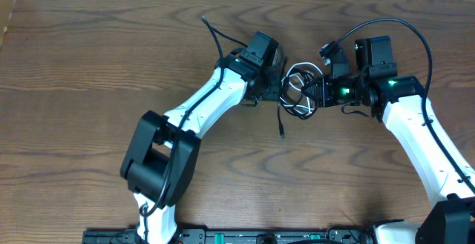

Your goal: Untangle cables

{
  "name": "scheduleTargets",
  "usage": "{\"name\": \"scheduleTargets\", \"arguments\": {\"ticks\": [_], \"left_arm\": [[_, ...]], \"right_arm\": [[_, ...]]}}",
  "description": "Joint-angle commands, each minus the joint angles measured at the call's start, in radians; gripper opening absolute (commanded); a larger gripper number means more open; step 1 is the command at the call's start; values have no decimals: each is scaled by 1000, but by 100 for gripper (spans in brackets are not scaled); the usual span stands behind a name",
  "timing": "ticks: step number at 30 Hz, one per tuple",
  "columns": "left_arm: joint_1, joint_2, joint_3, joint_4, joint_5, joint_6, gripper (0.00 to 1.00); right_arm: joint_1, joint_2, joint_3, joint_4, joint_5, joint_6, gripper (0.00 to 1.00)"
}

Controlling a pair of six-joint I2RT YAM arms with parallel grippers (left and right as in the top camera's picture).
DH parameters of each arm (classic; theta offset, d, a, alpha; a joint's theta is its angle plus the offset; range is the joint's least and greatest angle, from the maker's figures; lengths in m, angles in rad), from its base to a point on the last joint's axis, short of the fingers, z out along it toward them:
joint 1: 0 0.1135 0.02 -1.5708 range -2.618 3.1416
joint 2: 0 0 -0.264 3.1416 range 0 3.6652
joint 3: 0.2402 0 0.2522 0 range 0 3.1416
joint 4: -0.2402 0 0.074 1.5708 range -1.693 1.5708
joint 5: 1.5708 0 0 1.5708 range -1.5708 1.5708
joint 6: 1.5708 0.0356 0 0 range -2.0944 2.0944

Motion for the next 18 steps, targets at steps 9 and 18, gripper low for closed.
{"name": "scheduleTargets", "arguments": {"ticks": [9,18], "left_arm": [[-1,77,11,82,9,-62,37],[0,88,11,-2,-186,-55,37]], "right_arm": [[-8,-24,2,2,-31,12,1],[-10,-24,2,2,10,72,1]]}}
